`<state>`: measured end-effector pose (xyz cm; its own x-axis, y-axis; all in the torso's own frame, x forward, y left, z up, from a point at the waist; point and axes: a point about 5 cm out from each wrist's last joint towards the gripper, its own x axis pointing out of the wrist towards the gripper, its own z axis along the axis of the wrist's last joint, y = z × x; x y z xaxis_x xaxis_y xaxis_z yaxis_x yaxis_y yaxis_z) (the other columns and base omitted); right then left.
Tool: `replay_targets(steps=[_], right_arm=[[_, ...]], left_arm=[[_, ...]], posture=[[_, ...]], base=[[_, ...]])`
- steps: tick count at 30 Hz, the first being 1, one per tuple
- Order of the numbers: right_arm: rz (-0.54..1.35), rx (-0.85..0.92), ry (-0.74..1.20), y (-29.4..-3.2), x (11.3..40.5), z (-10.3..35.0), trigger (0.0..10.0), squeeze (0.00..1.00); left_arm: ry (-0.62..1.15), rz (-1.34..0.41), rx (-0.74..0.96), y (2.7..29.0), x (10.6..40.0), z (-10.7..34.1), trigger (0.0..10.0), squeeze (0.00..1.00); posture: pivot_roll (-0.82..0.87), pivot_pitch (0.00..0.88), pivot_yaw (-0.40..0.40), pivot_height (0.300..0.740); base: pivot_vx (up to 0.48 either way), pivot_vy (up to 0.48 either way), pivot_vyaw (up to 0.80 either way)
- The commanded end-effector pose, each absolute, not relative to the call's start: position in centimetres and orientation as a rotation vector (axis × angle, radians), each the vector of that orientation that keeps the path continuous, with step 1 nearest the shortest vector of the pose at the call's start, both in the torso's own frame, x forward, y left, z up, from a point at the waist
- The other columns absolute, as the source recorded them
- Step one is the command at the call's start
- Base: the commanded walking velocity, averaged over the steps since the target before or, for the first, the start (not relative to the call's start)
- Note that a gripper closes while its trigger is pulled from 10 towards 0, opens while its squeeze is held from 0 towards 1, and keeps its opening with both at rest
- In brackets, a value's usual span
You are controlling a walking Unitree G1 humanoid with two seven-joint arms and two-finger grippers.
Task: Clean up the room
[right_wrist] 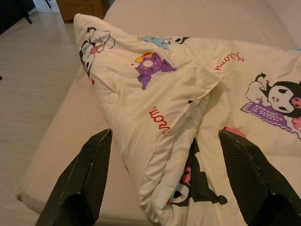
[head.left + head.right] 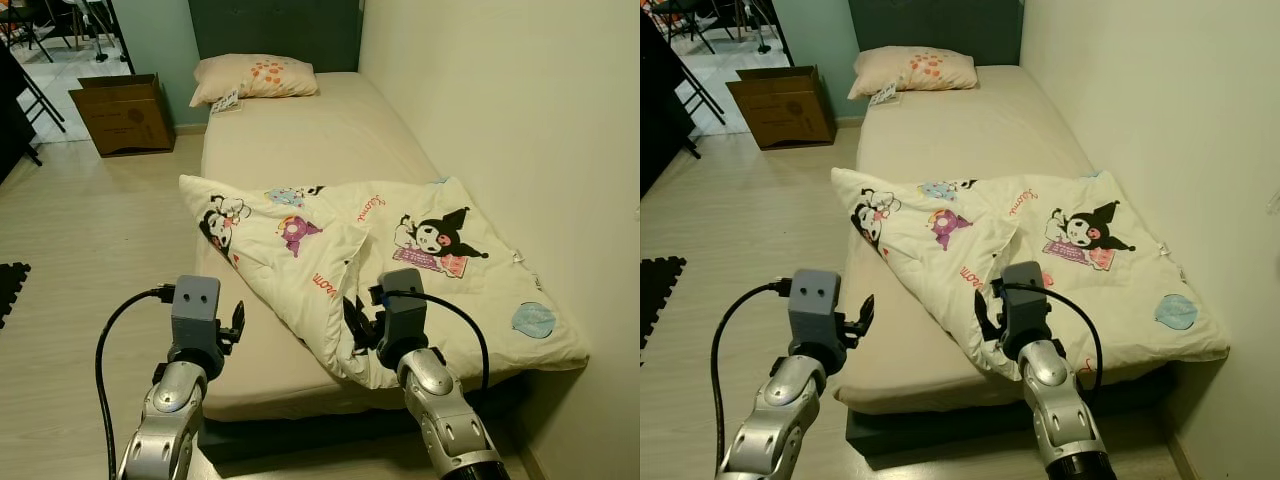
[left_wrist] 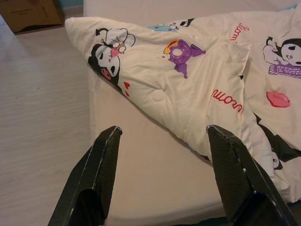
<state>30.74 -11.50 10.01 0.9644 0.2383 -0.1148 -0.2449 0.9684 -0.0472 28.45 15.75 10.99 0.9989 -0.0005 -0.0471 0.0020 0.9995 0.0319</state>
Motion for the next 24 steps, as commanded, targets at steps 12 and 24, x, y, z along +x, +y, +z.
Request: replay_targets(steps=[12, 24], right_arm=[[0.257, -0.050, 0.131, -11.12, 30.47, 9.41, 10.0, 0.00], [0.258, -0.036, 0.131, -11.09, 30.50, 9.44, 10.0, 0.00]], left_arm=[[0.053, 0.013, 0.039, 16.19, 28.08, 10.76, 10.0, 0.00], [0.066, 0.020, 0.057, 15.86, 28.33, 10.79, 10.0, 0.00]], posture=[[-0.08, 0.137, 0.017, 0.740], [-0.08, 0.137, 0.022, 0.740]], base=[[0.000, 0.200, 0.00], [0.000, 0.000, 0.00]])
